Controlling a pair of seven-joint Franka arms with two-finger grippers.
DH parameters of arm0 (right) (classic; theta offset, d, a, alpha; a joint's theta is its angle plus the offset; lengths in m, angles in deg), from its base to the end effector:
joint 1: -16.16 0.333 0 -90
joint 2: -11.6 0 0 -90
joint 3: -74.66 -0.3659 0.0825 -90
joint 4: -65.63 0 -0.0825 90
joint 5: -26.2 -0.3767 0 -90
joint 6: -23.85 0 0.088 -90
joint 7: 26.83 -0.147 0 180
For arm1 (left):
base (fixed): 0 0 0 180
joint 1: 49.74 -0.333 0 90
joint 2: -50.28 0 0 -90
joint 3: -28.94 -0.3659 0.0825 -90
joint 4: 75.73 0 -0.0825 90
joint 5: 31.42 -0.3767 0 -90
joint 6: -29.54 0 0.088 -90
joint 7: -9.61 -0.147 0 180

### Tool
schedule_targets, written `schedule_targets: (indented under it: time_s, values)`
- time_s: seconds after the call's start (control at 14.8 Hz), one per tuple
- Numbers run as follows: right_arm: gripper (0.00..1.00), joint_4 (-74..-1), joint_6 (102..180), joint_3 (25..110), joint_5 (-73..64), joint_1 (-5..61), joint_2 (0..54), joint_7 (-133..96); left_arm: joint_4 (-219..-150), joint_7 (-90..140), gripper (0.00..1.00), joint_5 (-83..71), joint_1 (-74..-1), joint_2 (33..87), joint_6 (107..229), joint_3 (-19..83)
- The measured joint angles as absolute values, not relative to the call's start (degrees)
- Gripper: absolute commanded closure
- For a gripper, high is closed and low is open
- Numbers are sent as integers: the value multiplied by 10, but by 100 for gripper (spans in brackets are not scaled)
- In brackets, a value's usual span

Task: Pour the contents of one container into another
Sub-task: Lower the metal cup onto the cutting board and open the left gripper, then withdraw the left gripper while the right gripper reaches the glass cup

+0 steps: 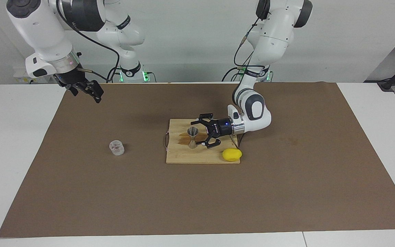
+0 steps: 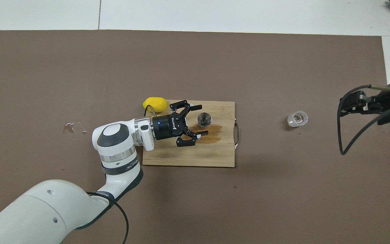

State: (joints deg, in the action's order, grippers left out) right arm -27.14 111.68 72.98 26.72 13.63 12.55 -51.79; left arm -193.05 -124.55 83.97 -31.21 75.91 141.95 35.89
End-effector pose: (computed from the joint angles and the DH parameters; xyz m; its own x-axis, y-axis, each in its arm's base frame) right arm 0.5422 -0.0095 0.6001 0.8957 -0.4356 -0.0894 -0.4326 -0.9001 0.0511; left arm 0.5445 -0.3555 0.2998 0.2470 0.0165 0.9689 -0.9582 -0.1451 0.2467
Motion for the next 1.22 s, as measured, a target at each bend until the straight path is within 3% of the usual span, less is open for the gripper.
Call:
schedule_targets:
  time_s: [0.34,0.81,1.22]
  values:
    - [1,-331,1176,731,175,75,139,-685,-1935,-1245,0,809,-356,756,1392,355]
    - [0,-371,1236,732,25,-4,216,-773,-2005,-1237,0,699,-446,701,1319,354]
    - [0,-400,1310,732,-60,-15,267,-806,-2013,-1209,0,528,-541,675,1275,351]
